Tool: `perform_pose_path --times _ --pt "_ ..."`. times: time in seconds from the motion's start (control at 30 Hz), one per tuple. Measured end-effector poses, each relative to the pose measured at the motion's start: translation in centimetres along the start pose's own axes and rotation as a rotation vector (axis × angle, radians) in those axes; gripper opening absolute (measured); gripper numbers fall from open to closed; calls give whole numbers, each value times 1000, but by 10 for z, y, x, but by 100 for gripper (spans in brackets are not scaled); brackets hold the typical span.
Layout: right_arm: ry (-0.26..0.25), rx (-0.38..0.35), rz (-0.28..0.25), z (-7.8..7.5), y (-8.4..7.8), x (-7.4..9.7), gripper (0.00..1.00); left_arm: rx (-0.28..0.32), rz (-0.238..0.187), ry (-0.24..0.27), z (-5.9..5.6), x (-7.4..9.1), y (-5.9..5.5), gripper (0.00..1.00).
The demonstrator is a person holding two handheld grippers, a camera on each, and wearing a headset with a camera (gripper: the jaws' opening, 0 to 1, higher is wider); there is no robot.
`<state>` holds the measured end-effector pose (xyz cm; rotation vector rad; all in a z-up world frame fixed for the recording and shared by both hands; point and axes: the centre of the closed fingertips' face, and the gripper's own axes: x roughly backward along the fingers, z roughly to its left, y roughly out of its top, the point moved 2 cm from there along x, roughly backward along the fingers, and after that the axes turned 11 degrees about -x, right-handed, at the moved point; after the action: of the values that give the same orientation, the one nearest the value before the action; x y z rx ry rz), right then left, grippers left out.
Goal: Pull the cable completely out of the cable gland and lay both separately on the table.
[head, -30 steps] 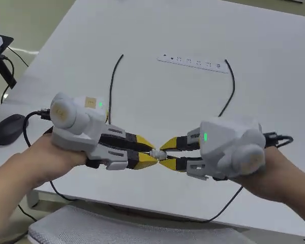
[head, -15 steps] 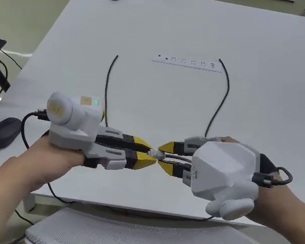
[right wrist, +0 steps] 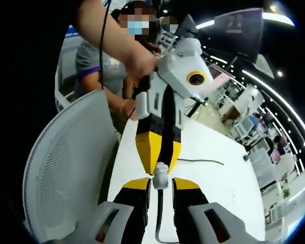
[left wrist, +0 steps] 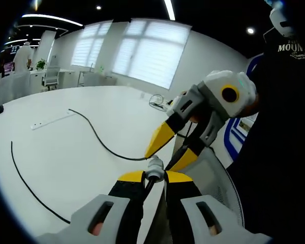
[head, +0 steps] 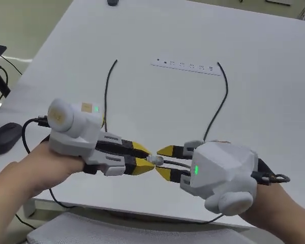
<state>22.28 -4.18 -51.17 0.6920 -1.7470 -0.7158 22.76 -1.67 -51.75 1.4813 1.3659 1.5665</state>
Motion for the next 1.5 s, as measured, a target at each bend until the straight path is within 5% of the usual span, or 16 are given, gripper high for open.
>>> perform_pose_path --times 0.13,0.23,0.3,0.43,0.63,0.73,1.5 --pt "-29 -182 24 -7 -7 8 17 -60 10 10 0 0 2 15" --pt "-54 -286 -40 -12 -9 14 16 -97 17 18 1 1 3 15" --pt "-72 -316 -1 -12 -21 14 16 -115 15 23 1 1 5 15" --pt "-125 -283 38 -12 -33 9 13 -119 14 23 1 2 8 15" --pt "-153 -193 22 -8 -18 3 6 -114 24 16 -1 1 8 15" --pt "-174 -128 57 -6 -18 1 1 -112 29 21 0 0 8 15" --pt "-237 -347 51 -14 -40 6 0 -143 49 32 2 -11 7 15"
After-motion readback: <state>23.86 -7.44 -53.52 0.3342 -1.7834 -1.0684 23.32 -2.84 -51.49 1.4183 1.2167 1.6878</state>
